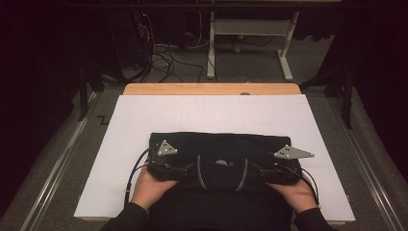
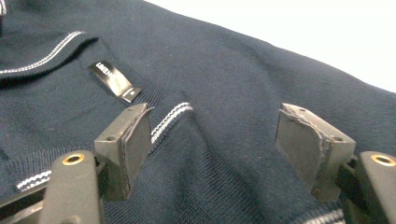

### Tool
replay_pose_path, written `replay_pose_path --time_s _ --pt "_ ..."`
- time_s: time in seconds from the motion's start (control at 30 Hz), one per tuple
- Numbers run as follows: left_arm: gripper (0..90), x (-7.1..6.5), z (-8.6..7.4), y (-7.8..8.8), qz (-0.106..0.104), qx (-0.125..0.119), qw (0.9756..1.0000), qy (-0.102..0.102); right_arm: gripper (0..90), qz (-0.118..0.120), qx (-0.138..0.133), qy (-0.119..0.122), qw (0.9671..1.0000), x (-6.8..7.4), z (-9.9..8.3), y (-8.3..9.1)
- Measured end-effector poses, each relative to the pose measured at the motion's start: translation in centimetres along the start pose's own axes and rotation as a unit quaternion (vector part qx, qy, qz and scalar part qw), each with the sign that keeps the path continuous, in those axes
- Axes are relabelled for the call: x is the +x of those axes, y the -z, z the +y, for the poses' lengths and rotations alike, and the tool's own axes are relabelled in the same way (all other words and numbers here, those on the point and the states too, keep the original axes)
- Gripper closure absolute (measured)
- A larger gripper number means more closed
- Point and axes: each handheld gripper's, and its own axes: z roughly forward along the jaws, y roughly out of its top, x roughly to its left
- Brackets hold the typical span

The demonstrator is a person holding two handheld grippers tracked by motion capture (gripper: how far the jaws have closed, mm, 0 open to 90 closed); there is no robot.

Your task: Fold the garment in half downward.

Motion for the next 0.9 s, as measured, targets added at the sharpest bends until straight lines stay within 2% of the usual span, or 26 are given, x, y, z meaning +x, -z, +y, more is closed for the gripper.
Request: replay_pose_path --time_s 0.07,0.17,0.2,0.27,0.33,0.43,0.5,0.57,0.9 --pt "13.0 0.2 -0.2 -0.5 -0.004 0.019 0.9998 0.006 25.0 0.0 0.01 0.003 0.9999 0.1 -0.2 -0.2" --pt "18.4 -0.1 -0.4 -1.4 0.007 0.045 0.9989 -0.012 26.1 -0.002 0.016 0.003 0.9999 0.3 -0.5 -0.4" --pt "19.4 -0.2 -0.5 -1.4 0.011 0.044 0.9988 -0.018 26.9 -0.003 0.02 0.003 0.9998 0.4 -0.5 -0.4" --pt "23.8 -0.3 -0.5 -1.4 0.007 0.041 0.999 -0.016 29.2 -0.001 0.025 0.004 0.9997 0.4 -0.7 -0.7" --pt "24.5 -0.3 -0.5 -1.4 0.009 0.042 0.9989 -0.019 31.9 0.007 0.035 0.003 0.9994 0.4 -0.9 -1.0" --pt "31.5 -0.6 -0.5 -1.3 0.004 0.038 0.9989 -0.027 37.6 0.011 0.051 0.01 0.9986 0.6 -1.3 -1.4" --pt "37.5 -0.7 -0.6 -1.2 -0.003 0.036 0.9988 -0.032 41.7 0.01 0.056 0.019 0.9982 0.7 -1.4 -1.5" --pt "43.5 -0.8 -0.7 -1.2 -0.01 0.033 0.9987 -0.037 45.5 0.014 0.058 0.017 0.998 0.8 -1.4 -1.5" --pt "65.7 -0.6 -1.0 -1.2 -0.037 0.02 0.9989 -0.017 78.7 0.007 0.057 0.014 0.9982 0.7 -1.4 -1.3"
